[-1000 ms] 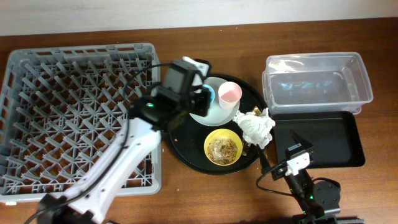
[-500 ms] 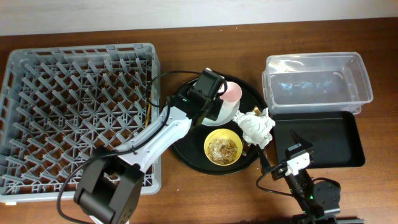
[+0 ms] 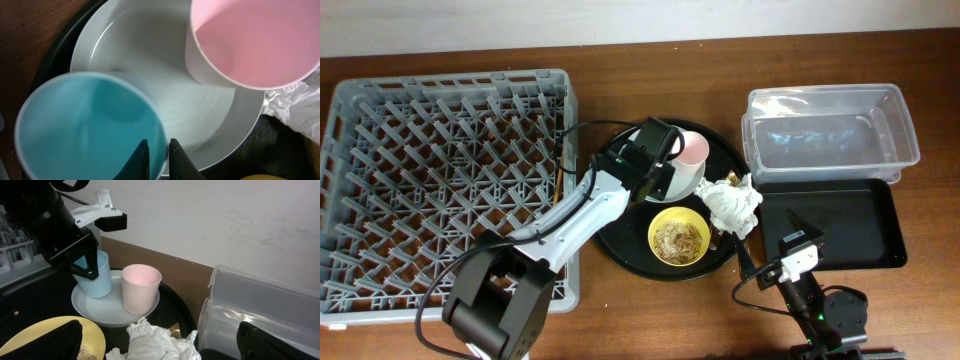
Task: Sort waste into correct bins and load items into the dishwasher rack
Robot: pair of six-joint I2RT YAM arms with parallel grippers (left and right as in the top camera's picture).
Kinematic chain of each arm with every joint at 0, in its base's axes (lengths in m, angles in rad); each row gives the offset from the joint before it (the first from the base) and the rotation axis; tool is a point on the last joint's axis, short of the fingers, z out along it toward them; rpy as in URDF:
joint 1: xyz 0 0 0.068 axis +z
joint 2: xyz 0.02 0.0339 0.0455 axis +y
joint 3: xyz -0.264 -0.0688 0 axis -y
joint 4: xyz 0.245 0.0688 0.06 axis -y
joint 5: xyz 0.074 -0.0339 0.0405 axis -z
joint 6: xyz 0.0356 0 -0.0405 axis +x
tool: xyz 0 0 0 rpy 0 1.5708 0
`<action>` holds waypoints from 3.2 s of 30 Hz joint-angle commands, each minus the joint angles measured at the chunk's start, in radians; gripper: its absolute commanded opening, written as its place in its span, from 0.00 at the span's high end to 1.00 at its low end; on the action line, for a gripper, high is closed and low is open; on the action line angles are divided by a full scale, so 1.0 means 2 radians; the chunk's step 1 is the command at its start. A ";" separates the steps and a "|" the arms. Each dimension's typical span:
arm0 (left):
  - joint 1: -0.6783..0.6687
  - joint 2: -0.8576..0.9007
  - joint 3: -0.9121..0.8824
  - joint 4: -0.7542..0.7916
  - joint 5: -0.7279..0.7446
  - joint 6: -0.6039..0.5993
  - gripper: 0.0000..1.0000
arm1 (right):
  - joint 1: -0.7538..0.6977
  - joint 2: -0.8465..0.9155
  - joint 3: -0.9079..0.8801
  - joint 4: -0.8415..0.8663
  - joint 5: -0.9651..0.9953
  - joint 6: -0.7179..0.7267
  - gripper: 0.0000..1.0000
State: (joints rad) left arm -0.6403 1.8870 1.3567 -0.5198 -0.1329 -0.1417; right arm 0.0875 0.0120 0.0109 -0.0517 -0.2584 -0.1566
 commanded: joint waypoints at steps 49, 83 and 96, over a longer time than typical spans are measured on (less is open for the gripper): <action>0.163 -0.312 0.169 -0.256 0.610 -0.054 1.00 | -0.002 0.029 0.080 0.035 -0.124 0.231 0.01; 0.191 -0.274 0.169 -0.176 0.709 -0.054 1.00 | -0.041 0.609 0.670 -0.320 -0.647 0.081 0.05; 0.191 -0.257 0.169 -0.176 0.772 -0.054 1.00 | 0.026 0.611 0.670 -0.233 -0.614 0.049 0.03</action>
State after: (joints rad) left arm -0.2611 1.3727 1.6867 -0.8768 1.3273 -0.2516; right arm 0.1028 1.2446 1.3289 -0.5419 -1.5204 -0.0422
